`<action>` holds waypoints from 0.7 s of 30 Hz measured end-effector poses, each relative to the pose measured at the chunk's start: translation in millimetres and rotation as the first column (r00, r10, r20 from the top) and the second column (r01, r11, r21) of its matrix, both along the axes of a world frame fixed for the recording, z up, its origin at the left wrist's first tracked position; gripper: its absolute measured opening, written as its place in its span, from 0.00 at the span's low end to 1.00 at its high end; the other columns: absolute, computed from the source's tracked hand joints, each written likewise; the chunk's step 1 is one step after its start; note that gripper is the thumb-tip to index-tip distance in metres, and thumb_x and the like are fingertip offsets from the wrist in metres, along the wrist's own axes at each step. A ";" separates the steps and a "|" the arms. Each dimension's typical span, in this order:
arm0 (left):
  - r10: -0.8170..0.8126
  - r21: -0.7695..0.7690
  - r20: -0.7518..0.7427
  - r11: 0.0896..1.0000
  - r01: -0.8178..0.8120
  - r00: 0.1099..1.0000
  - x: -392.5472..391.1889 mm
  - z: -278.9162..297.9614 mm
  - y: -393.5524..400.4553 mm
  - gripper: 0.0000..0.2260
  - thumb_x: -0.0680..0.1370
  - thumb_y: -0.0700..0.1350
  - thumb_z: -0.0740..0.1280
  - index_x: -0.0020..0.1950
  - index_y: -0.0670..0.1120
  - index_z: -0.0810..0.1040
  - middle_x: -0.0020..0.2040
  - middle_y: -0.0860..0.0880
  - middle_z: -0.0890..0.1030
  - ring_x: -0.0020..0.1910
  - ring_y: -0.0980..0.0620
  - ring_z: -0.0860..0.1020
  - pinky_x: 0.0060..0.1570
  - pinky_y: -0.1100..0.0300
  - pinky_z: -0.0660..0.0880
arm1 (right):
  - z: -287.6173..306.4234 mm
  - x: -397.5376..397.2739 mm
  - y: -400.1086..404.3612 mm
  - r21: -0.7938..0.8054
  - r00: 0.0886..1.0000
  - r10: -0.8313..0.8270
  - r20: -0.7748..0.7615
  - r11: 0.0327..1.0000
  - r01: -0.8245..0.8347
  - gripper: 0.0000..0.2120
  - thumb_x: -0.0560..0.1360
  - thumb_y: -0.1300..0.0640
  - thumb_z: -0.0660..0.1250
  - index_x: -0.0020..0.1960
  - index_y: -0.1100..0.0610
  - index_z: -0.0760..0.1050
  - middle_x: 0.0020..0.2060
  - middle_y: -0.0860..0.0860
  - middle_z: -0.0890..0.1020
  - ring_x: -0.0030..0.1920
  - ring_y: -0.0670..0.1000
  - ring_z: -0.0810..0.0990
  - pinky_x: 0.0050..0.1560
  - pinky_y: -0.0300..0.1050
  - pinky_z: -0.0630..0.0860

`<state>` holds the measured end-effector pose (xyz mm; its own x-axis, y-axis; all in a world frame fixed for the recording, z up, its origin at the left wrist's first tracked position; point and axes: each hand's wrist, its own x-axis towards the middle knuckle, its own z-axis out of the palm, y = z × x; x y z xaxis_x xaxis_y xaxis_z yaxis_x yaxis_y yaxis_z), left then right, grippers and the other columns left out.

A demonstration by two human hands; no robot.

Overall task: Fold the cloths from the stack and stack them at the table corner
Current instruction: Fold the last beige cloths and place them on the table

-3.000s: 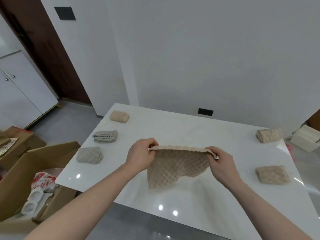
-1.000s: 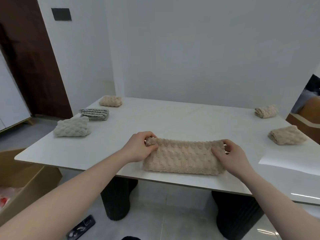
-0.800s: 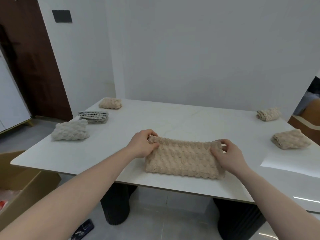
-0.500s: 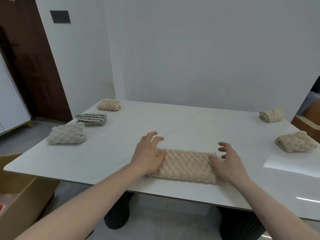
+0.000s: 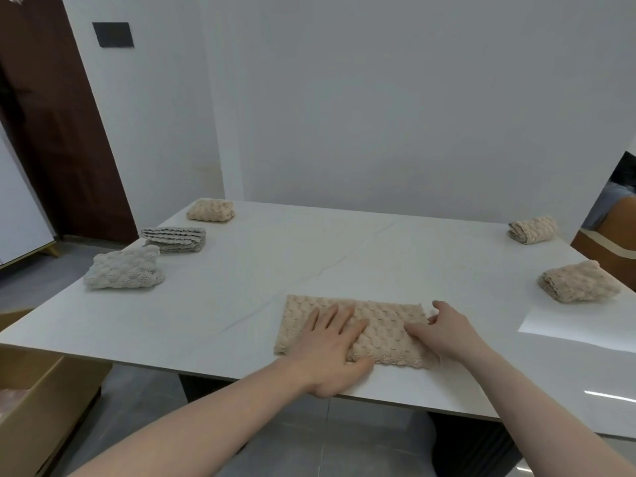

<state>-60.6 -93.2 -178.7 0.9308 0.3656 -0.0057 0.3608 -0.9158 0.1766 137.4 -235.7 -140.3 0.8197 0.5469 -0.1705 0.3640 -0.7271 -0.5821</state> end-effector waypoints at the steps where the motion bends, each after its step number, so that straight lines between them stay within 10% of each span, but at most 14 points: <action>1: -0.005 0.009 -0.017 1.000 0.005 1.000 -1.5 0.2 -0.7 0.36 0.79 0.71 0.47 0.84 0.60 0.44 0.85 0.53 0.41 0.83 0.50 0.38 0.81 0.44 0.37 | 4.1 1.3 0.8 -0.025 1.000 -0.004 -0.025 1.000 0.004 0.45 0.71 0.45 0.74 0.80 0.59 0.59 0.61 0.53 0.79 0.66 0.56 0.76 0.60 0.47 0.73; 7: 0.210 -0.095 0.218 0.976 -0.194 0.953 -11.4 17.8 37.0 0.30 0.82 0.66 0.52 0.83 0.57 0.58 0.84 0.54 0.53 0.83 0.52 0.46 0.82 0.47 0.41 | 12.6 13.0 1.8 0.003 0.983 -0.016 -0.183 1.000 0.017 0.13 0.68 0.53 0.79 0.46 0.62 0.86 0.39 0.55 0.88 0.40 0.53 0.82 0.50 0.53 0.82; 21: 0.323 -0.297 0.249 0.923 -0.246 0.913 -44.0 -5.1 74.8 0.29 0.82 0.58 0.58 0.83 0.57 0.58 0.83 0.56 0.58 0.82 0.55 0.54 0.82 0.53 0.49 | 71.4 -27.0 25.7 0.325 0.894 0.199 -0.401 0.944 -0.064 0.08 0.75 0.55 0.72 0.50 0.59 0.81 0.36 0.51 0.80 0.35 0.53 0.77 0.40 0.44 0.79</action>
<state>-104.6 -18.4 -183.8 0.7616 0.6371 0.1183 0.4967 -0.6912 0.5250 110.4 -210.0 -68.9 0.6227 0.7239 -0.2970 0.1140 -0.4594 -0.8809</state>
